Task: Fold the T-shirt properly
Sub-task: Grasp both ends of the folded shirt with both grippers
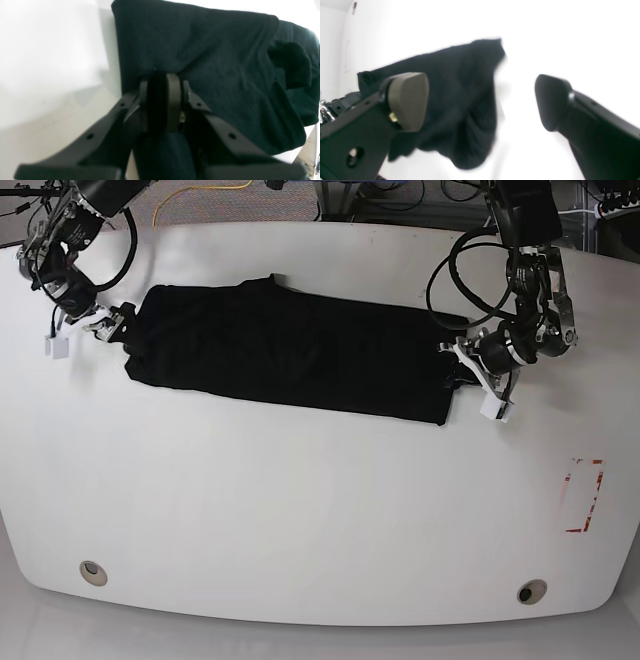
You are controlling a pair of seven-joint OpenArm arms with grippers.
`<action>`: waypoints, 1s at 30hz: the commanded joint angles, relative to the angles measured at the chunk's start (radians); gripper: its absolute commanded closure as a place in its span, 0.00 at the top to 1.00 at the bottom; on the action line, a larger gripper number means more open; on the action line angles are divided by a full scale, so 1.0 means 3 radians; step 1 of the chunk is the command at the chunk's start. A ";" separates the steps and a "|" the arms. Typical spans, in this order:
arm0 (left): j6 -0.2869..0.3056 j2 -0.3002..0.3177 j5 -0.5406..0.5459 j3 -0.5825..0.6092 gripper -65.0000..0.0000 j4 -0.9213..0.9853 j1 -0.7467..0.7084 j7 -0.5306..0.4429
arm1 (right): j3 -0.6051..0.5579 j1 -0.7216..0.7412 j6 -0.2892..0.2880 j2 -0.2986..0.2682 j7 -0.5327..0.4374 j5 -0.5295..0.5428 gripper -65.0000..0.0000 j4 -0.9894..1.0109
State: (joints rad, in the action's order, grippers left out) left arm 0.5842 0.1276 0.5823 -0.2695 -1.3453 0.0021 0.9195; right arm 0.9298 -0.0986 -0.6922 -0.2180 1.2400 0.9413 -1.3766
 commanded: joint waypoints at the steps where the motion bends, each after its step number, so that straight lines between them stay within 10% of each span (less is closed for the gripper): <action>1: -0.0083 0.0048 -0.0317 -0.0004 0.12 0.0012 -0.0030 0.0236 | -0.0054 0.0004 -0.0020 -0.0002 -0.0049 0.0087 1.00 -0.0048; 16: -0.0083 0.0048 -0.0317 -0.0009 0.12 0.0012 -0.0035 0.0236 | -0.0611 -0.0027 -0.0020 0.0233 -0.0213 -0.0158 0.93 -0.0068; 20: -0.0083 0.0053 -0.0317 -0.0009 0.12 0.0012 -0.0071 0.0236 | -0.0729 -0.0022 -0.0020 0.0233 -0.0351 -0.0261 0.74 -0.0068; 28: -0.0093 0.0053 -0.0322 -0.0004 0.12 0.0012 -0.0127 0.0231 | -0.0877 -0.0022 -0.0020 0.0202 -0.0505 -0.0291 0.00 -0.0068; 30: -0.0099 0.0053 -0.0322 -0.0004 0.12 0.0012 -0.0127 0.0231 | -0.0877 -0.0027 -0.0017 0.0182 -0.0499 -0.0291 0.00 -0.0073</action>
State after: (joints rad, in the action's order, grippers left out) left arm 0.5835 0.1318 0.5911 -0.2722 -1.3476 -0.0189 0.8951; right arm 0.6621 -0.1150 -0.6964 -0.1417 1.0996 0.8406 -1.3827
